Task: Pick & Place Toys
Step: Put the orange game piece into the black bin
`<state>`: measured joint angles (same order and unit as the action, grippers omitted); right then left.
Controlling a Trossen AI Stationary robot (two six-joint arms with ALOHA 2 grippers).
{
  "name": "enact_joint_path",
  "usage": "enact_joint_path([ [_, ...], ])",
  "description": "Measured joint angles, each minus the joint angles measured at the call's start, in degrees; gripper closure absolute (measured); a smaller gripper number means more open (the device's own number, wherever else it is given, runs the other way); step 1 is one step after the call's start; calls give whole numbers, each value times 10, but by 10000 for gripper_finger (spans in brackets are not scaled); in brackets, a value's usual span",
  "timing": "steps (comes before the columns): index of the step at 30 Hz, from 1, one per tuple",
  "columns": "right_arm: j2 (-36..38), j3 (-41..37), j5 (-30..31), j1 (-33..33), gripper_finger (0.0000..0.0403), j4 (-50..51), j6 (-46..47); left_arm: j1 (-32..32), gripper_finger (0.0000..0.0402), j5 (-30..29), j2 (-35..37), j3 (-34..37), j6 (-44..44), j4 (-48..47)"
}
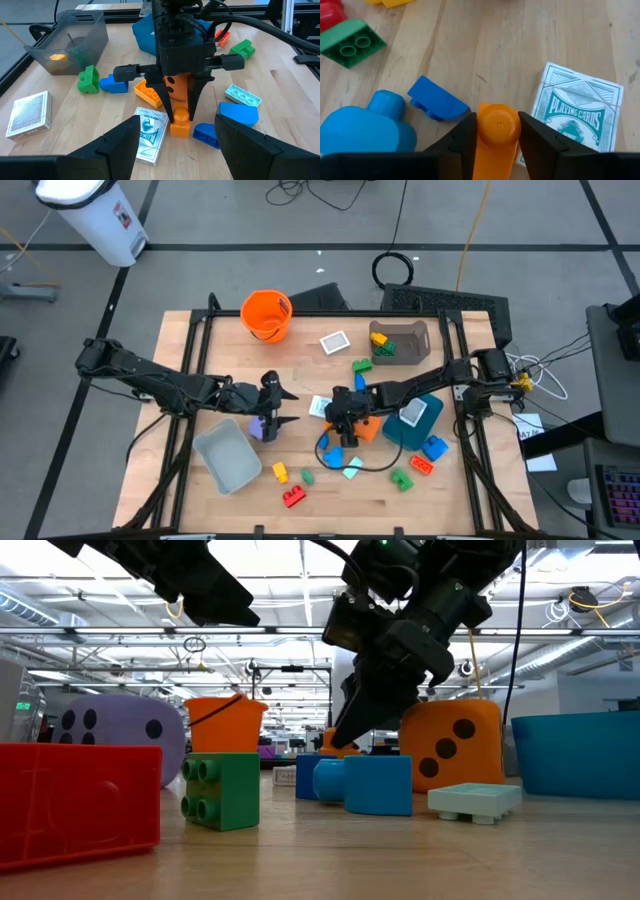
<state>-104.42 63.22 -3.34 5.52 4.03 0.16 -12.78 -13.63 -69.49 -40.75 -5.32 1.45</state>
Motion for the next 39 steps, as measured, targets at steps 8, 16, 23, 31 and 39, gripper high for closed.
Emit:
enact_joint_path([
  [8,0,-1,0,-3,293,-5,-7,0,137,0,0,0,-1,0],
  [16,37,-3,3,-4,293,8,-19,0,137,0,0,0,-6,-1],
  [23,104,-2,35,-3,292,25,-40,0,137,0,0,0,-7,-3],
  [31,195,-2,153,-12,293,95,-73,0,137,0,0,0,-10,-4],
  [39,270,-1,227,-89,293,180,-88,0,137,0,0,0,-10,-4],
])
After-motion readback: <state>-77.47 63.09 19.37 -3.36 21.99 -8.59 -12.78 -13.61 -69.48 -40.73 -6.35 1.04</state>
